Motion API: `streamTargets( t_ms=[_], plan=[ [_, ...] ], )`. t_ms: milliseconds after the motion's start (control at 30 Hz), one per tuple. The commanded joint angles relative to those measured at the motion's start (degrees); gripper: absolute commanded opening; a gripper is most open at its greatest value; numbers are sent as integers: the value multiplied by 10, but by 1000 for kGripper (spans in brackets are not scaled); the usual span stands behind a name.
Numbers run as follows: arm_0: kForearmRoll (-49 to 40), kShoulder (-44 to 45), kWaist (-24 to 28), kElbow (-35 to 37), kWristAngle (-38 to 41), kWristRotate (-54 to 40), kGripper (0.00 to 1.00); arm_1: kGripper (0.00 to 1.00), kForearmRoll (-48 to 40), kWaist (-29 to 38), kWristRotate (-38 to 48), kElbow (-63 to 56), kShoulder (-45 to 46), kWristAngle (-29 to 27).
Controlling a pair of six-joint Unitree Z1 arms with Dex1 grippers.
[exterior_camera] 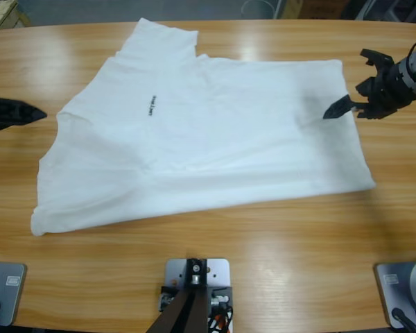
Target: Fold clothes
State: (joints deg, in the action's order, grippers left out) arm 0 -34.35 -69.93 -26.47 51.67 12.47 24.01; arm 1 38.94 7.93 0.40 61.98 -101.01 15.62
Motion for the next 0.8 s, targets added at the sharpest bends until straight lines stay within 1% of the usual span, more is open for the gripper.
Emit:
streamTargets(
  t_ms=[33,133,267,400,600,800],
  plan=[
    [-33,-16,1,-26,-47,-25,784,973,-17,6,89,-41,-10,13],
    [-32,-17,6,-29,-50,-31,789,973,-89,10,144,-99,-15,17],
    [-32,-16,11,-33,-50,-34,789,973,-129,10,185,-137,13,18],
    [-20,-16,12,-49,-51,-34,789,926,-147,21,217,-161,37,16],
    [-8,-17,14,-58,-52,-35,789,918,-121,38,227,-157,44,0],
    [-5,-14,17,-60,-52,-38,793,913,-106,95,281,-160,74,-74]
  ],
)
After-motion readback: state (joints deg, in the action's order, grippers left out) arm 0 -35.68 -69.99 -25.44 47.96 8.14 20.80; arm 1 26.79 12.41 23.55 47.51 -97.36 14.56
